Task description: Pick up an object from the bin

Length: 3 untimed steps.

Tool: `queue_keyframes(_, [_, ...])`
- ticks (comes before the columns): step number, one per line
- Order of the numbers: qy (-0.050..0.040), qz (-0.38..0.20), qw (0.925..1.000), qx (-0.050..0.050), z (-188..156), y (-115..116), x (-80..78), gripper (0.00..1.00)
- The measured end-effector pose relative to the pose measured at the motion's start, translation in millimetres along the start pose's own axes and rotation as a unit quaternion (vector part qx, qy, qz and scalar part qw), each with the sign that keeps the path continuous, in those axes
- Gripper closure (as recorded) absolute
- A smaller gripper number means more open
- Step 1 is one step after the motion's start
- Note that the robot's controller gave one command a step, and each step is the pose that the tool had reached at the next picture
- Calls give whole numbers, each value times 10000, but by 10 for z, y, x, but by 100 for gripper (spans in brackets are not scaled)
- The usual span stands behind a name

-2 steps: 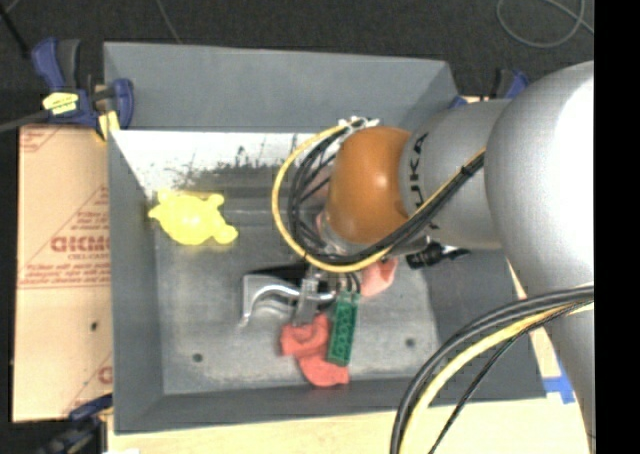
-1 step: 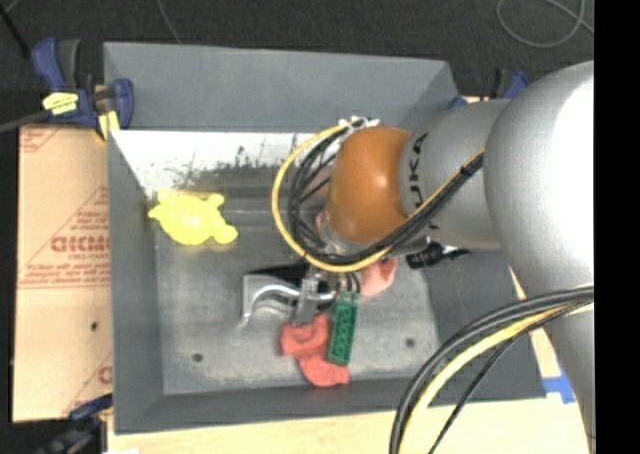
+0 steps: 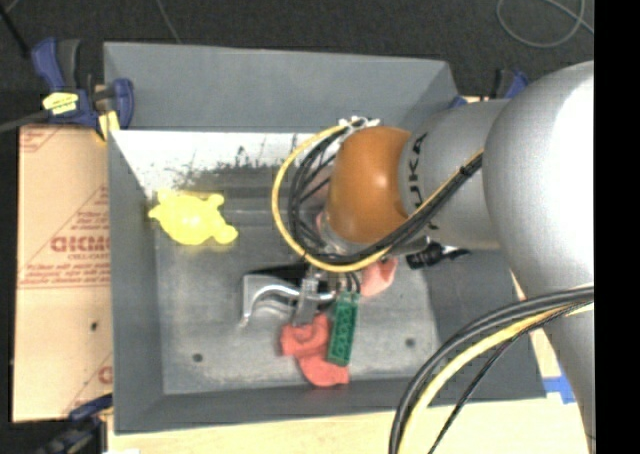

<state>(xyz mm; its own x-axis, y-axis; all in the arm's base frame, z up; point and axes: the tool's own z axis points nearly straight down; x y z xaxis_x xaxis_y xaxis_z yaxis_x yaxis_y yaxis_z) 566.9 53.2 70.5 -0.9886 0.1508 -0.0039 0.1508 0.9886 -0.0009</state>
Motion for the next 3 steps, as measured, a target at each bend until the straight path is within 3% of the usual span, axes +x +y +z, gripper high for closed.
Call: queue_keyframes(3, [0,17,10000,0,0,1,1,100])
